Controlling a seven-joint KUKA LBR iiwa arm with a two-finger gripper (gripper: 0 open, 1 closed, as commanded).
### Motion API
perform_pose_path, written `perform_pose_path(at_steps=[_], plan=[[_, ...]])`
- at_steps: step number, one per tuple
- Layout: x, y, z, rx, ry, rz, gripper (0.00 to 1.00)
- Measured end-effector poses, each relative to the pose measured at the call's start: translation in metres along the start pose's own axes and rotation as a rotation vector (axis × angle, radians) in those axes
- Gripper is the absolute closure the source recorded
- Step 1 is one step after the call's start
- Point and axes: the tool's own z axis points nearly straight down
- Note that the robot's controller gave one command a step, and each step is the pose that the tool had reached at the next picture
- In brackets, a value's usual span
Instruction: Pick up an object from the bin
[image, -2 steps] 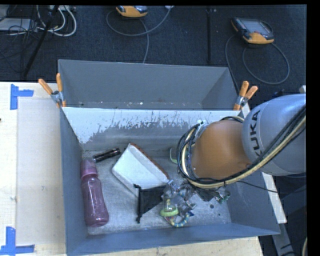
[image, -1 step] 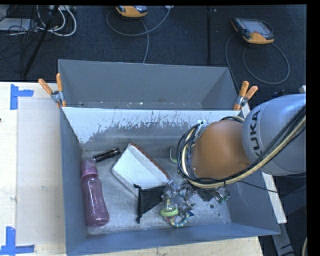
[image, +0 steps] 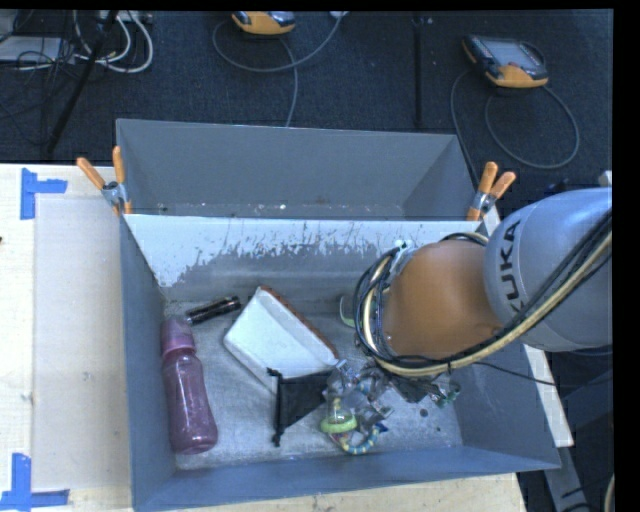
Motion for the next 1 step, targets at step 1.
perform_pose_path(at_steps=[1], plan=[[0.0, 0.0, 0.0, 0.0, 0.0, 0.0, 1.0]])
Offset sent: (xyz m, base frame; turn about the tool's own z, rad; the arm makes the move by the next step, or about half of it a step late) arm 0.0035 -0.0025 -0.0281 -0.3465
